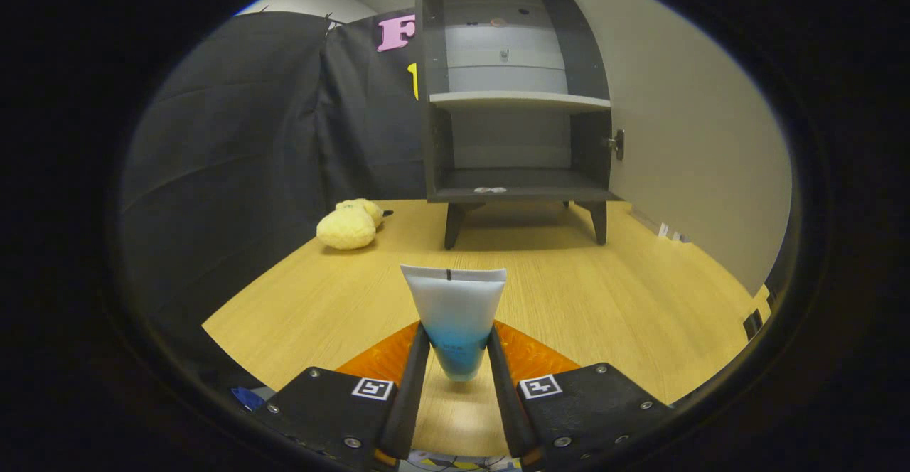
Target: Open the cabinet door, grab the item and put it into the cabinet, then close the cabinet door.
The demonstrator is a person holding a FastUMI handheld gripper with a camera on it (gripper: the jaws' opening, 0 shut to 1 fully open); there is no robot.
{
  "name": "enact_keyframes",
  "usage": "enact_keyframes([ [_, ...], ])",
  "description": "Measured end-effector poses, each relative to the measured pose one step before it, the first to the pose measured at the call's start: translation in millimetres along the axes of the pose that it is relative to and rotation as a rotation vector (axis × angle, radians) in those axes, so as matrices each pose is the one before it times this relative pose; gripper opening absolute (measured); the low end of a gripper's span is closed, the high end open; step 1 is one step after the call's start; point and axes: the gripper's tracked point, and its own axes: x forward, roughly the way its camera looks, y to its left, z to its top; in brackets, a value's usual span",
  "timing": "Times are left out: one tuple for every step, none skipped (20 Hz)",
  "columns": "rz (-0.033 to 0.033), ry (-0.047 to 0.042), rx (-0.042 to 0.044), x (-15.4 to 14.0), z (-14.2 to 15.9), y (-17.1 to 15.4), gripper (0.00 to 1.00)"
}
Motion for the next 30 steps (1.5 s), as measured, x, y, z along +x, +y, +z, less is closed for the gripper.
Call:
enact_keyframes([
  [-0.00147, -0.01141, 0.00392, 0.13, 16.13, -4.55, 0.5],
  [-0.00202, -0.01429, 0.00169, 0.69, 15.18, -4.25, 0.5],
  [-0.00172, -0.01133, -0.0021, 0.58, 15.55, -3.58, 0.5],
  [-0.00068, -0.01444, -0.00278, 1.66, 14.81, -3.52, 0.5],
  [-0.00254, -0.01658, -0.00564, 1.37, 15.43, -3.36, 0.5],
  [-0.00325, -0.01289, -0.01046, 2.92, 14.07, -3.95, 0.5],
  [-0.00324, -0.01483, -0.00657, 2.53, 16.08, -3.79, 0.5],
  [-0.00349, -0.0172, -0.00209, 4.23, 15.9, -4.14, 0.5],
  [-0.0015, -0.01196, -0.00061, 3.25, 14.88, -3.75, 0.5],
  [-0.00333, -0.01289, 0.00021, 6.84, 15.03, -4.04, 0.5],
  [-0.00432, -0.0162, -0.00218, 5.86, 16.46, -5.04, 0.5],
  [-0.00009, -0.0101, -0.00507, 7.22, 12.97, -3.79, 0.5],
  [-0.0007, -0.00969, -0.0033, 6.97, 13.35, -3.55, 0.5],
  [-0.00425, -0.00781, -0.00204, 8.28, 10.42, -4.75, 0.5],
  [-0.00352, -0.00881, -0.00074, 5.65, 13.21, -4.08, 0.5],
  [-0.005, -0.01341, 0.00266, 8.85, 12.22, -4.61, 0.5],
  [-0.00104, -0.00954, 0.0052, 7.91, 12.14, -3.75, 0.5],
  [0.00143, -0.00432, 0.00585, 9.11, 9.31, -1.49, 0.5],
  [0.00342, -0.00206, 0.00605, 8.48, 9.43, -2.19, 0.5],
  [0.00175, 0.00105, -0.00095, 8.44, 7.45, -2.38, 0.5],
  [-0.00166, -0.00019, -0.00248, 9.22, 9.02, -4.05, 0.5],
  [-0.00048, -0.00171, 0.00582, 8.71, 8.43, -1.81, 0.5],
  [0.0026, 0.00578, 0.01175, 8.1, 6.83, -1.31, 0.5],
  [0.00471, 0.00436, 0.00973, 10.53, 6.51, 1.21, 0.5],
  [0.00154, 0.00502, 0.00357, 7.67, 5.26, -0.4, 0.5],
  [0.00072, 0.00016, -0.001, 8.24, 6.77, -1.42, 0.5],
  [0.00088, -0.00855, -0.00099, 6.05, 7.84, -0.66, 0.5],
  [0.00167, -0.00678, -0.00305, 6.69, 8.36, 0.14, 0.5],
  [0.00183, -0.00682, -0.00151, 5.86, 6.91, -0.15, 0.5],
  [0.00134, -0.00518, 0.00151, 8.07, 5.74, 1.02, 0.5],
])
